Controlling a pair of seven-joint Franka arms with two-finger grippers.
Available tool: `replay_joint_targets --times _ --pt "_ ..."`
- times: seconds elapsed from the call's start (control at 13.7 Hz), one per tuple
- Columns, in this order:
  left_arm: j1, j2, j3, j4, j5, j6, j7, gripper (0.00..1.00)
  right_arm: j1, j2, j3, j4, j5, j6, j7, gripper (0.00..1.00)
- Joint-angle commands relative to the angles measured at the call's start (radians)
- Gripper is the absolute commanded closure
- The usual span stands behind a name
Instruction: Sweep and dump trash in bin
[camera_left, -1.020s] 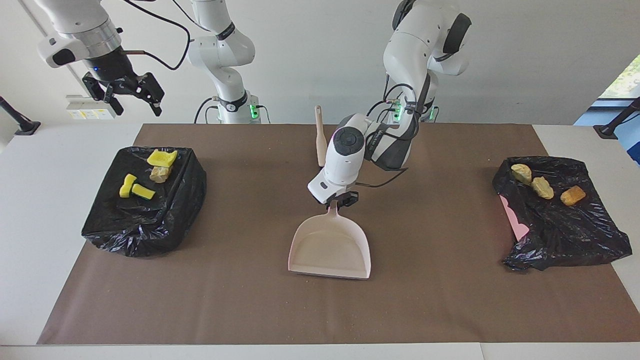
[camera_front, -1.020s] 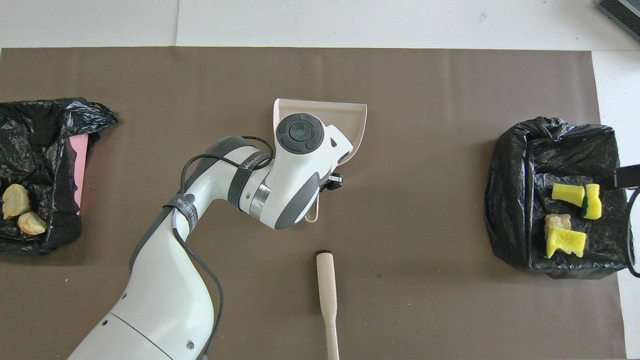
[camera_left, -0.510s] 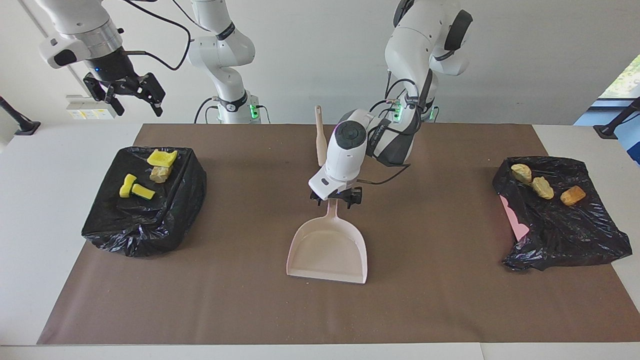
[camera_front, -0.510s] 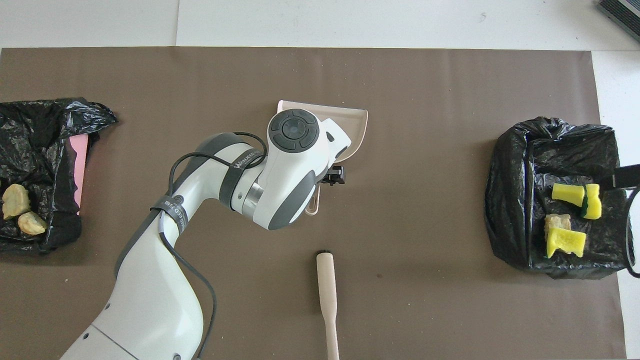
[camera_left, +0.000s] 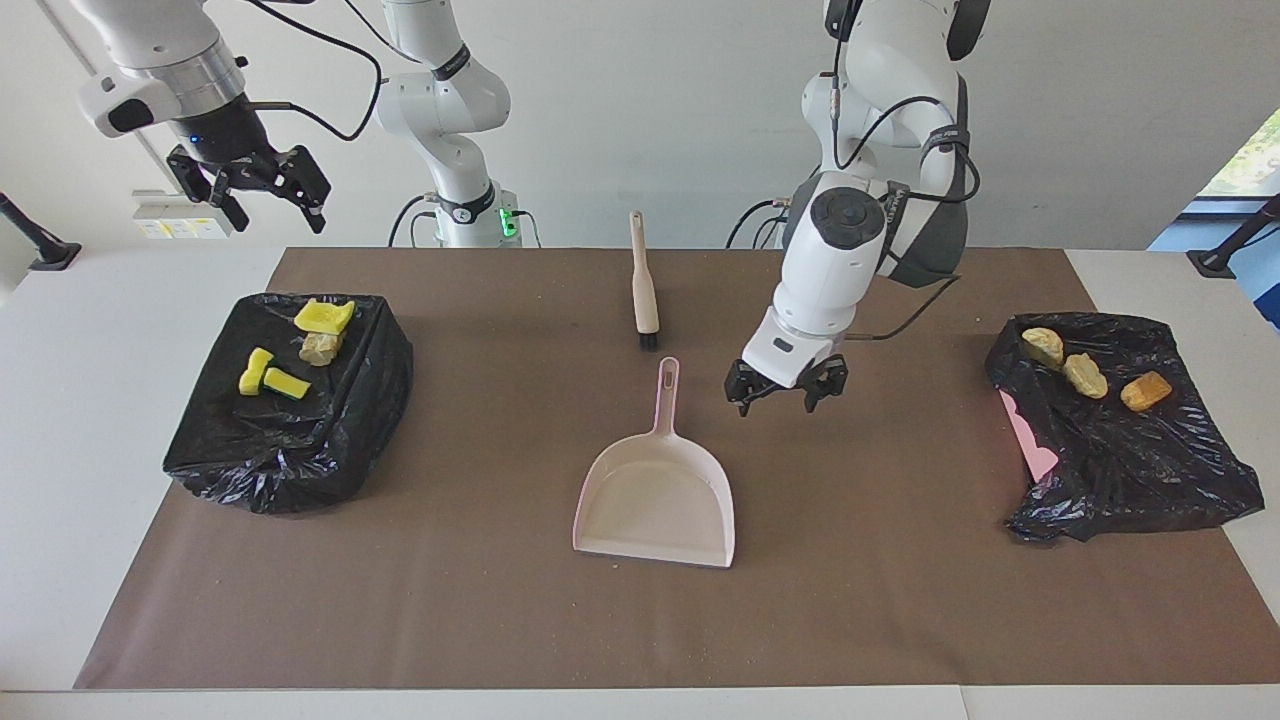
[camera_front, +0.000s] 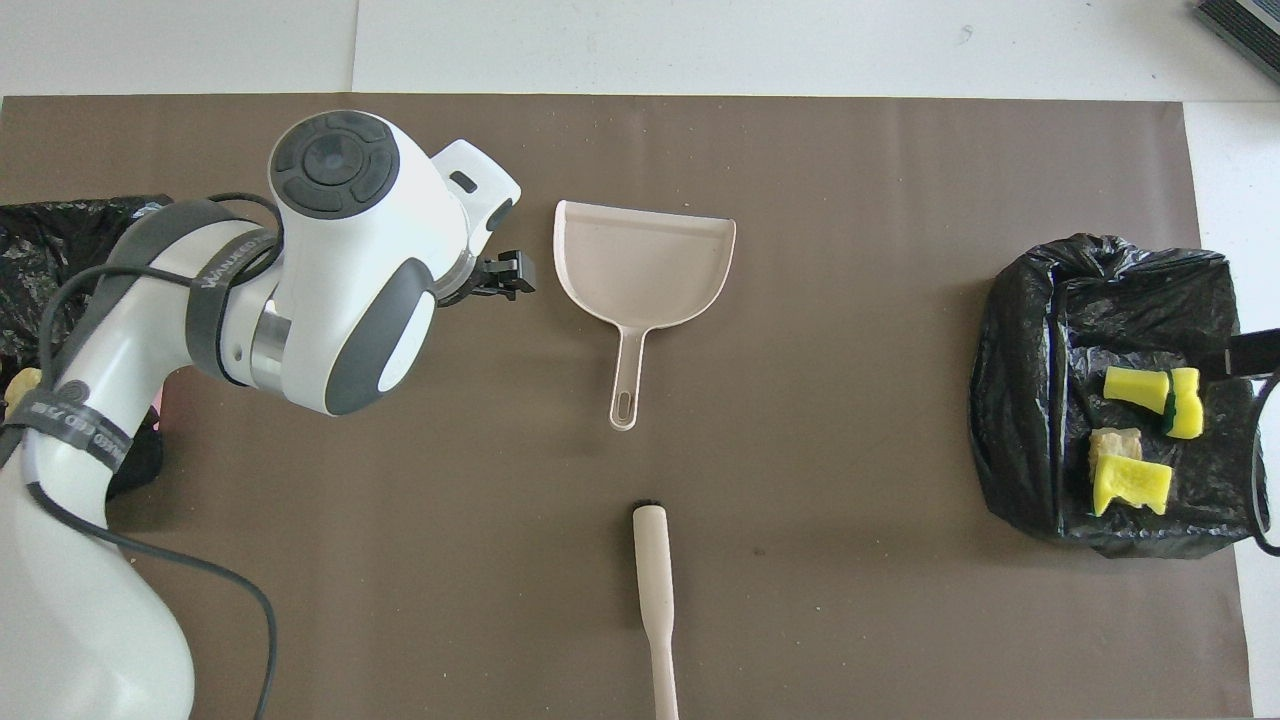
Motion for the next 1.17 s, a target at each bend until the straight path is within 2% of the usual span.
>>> replay_joint_targets --times 0.0,0.22,0.44,0.51,0.66,0.8,0.95,1.09 --pt "0.057 -0.192 -0.001 -0.190 0.058 -0.001 0.045 0.00 -0.006 -0.002 0.007 -0.001 0.006 -0.007 0.009 0.00" --pt "0.167 -0.357 -0.002 -0.257 0.056 -0.084 0.243 0.00 0.006 -0.002 0.014 0.011 -0.024 -0.007 0.003 0.00" --pt "0.244 -0.462 0.005 -0.217 0.052 -0.218 0.405 0.00 0.009 -0.004 0.032 0.011 -0.046 -0.006 0.004 0.00" --pt "0.282 -0.473 0.009 -0.177 0.043 -0.276 0.457 0.00 0.009 -0.004 0.036 0.011 -0.047 -0.006 0.004 0.00" --pt "0.336 -0.457 0.012 -0.034 0.020 -0.416 0.572 0.00 0.008 -0.006 0.034 0.010 -0.046 -0.006 0.004 0.00" --pt "0.382 -0.418 0.016 0.062 0.007 -0.467 0.625 0.00 0.008 -0.007 0.036 0.010 -0.044 -0.006 0.007 0.00" --pt "0.386 -0.369 0.021 0.119 -0.002 -0.522 0.625 0.00 0.008 -0.007 0.034 0.008 -0.044 -0.004 0.004 0.00" --pt "0.386 -0.352 0.021 0.151 -0.009 -0.539 0.624 0.00 0.008 -0.006 0.036 0.008 -0.044 -0.006 0.006 0.00"
